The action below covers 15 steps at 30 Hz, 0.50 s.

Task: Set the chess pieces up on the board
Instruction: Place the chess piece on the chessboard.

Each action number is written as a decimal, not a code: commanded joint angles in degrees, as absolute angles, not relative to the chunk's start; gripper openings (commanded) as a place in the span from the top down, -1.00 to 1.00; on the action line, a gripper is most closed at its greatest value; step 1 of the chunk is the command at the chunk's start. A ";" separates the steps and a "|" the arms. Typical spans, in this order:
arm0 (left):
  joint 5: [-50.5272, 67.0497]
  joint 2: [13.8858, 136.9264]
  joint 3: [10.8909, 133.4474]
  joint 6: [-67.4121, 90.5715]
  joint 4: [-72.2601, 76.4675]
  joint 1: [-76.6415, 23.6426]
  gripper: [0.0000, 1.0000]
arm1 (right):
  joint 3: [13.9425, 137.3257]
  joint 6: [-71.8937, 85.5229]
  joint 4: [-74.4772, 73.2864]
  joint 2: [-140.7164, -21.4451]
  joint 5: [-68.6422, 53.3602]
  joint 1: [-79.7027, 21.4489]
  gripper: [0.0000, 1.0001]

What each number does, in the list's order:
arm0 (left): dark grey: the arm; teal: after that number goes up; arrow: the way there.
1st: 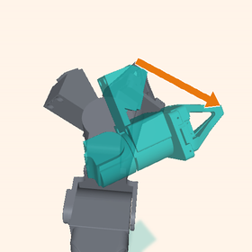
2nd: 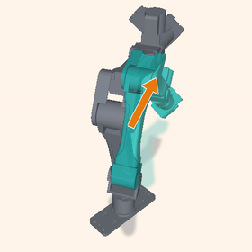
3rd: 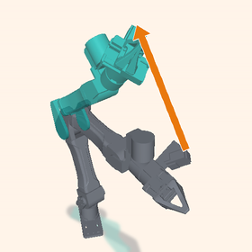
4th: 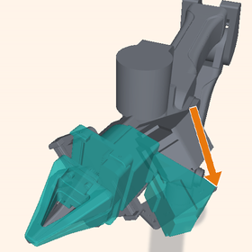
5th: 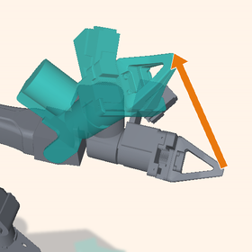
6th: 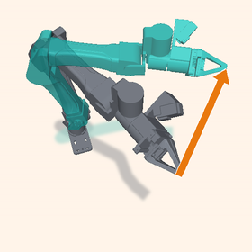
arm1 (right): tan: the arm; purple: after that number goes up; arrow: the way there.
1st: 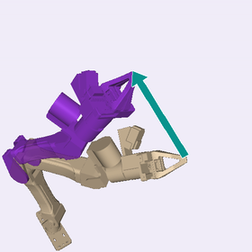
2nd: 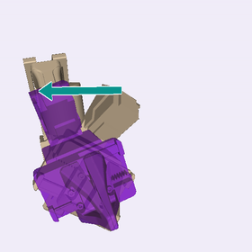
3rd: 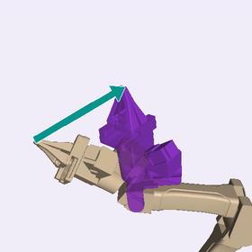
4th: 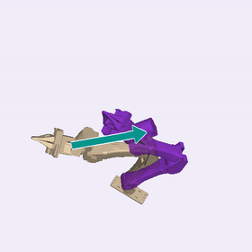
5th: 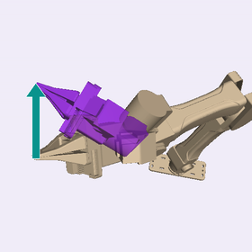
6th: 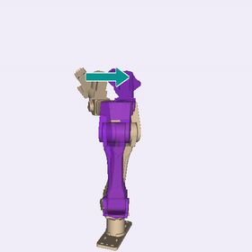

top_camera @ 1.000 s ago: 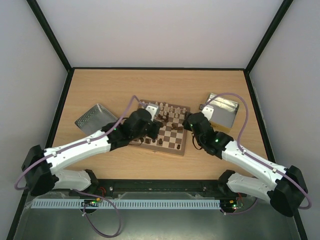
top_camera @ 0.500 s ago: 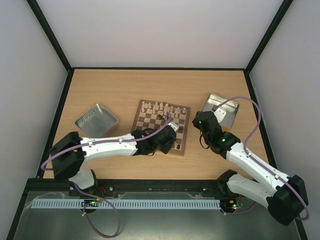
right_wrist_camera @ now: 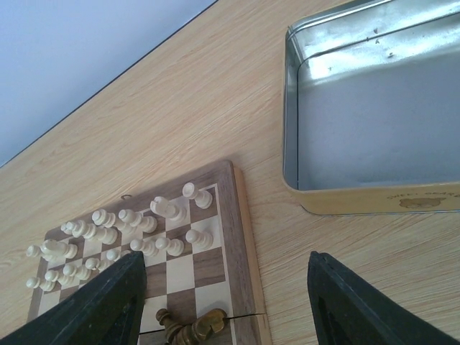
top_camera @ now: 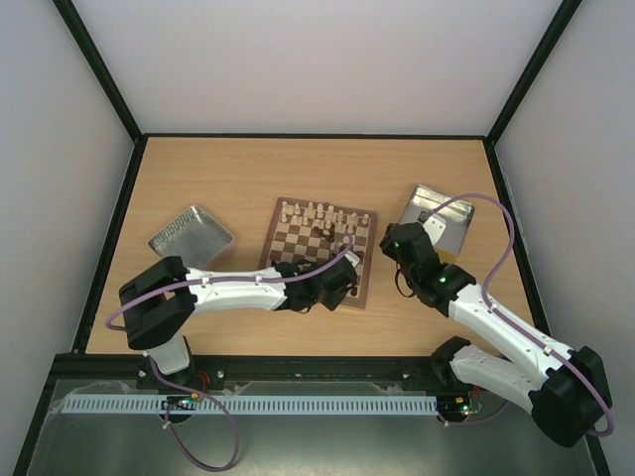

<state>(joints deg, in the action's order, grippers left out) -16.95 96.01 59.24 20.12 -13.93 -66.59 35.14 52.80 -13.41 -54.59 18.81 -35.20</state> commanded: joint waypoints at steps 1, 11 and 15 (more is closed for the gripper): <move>-18.18 97.74 59.02 19.42 -12.83 -66.80 0.87 | 34.31 52.56 -12.40 -53.87 19.78 -34.98 -0.22; -20.78 99.35 58.61 18.99 -13.87 -66.80 0.76 | 34.10 52.38 -11.72 -54.36 19.46 -34.96 -0.22; -21.31 99.58 59.16 18.56 -14.55 -66.80 0.64 | 33.60 52.38 -11.28 -54.06 19.31 -34.98 -0.22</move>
<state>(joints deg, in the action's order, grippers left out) -19.22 98.70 59.18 19.44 -13.72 -66.59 34.63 52.69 -12.69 -54.59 18.33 -35.20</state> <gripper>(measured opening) 0.158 0.608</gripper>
